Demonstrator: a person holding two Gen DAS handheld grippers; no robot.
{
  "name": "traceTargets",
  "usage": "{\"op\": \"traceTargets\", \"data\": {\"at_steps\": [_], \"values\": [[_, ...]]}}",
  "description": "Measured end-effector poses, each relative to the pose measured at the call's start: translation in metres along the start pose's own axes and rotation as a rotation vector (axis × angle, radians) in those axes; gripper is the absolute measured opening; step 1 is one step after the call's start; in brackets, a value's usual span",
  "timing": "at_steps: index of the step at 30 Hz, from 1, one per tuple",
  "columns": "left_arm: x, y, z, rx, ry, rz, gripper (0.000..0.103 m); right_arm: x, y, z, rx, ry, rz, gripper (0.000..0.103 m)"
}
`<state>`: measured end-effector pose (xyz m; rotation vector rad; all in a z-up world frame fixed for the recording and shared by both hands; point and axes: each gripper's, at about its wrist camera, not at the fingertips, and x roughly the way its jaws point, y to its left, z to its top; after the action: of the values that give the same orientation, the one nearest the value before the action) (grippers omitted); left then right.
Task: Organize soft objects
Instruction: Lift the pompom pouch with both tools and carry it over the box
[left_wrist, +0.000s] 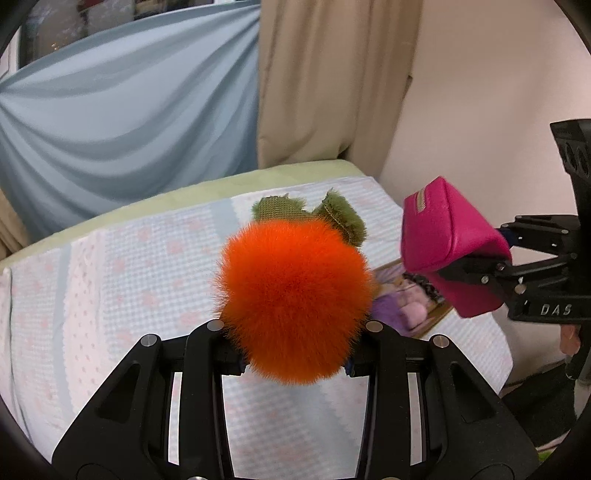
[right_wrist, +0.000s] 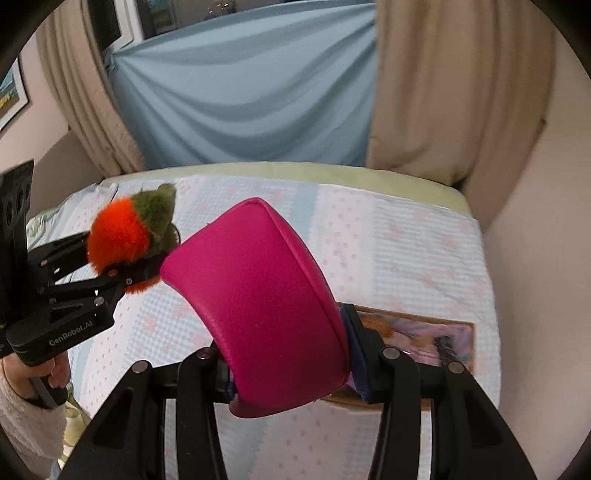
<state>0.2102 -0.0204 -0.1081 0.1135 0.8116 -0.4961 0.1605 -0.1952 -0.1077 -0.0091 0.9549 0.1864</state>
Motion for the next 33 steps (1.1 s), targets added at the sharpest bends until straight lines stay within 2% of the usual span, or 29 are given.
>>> {"op": "traceTargets", "data": {"at_steps": [7,13,22,33], "values": [[0.024,-0.094,0.008,-0.05,0.005,0.005,0.032,-0.032,-0.083,-0.032,0.007,0.001,-0.048,0.043],[0.069,-0.15,0.006,-0.108,0.044,-0.014,0.032,-0.026,-0.149,-0.05,0.029,0.041,-0.083,0.043],[0.163,-0.176,-0.009,-0.118,0.174,-0.021,0.032,0.036,-0.214,-0.063,0.157,0.126,-0.081,0.043],[0.279,-0.186,-0.035,-0.038,0.348,-0.02,0.032,0.14,-0.247,-0.083,0.328,0.268,-0.06,0.043]]}}
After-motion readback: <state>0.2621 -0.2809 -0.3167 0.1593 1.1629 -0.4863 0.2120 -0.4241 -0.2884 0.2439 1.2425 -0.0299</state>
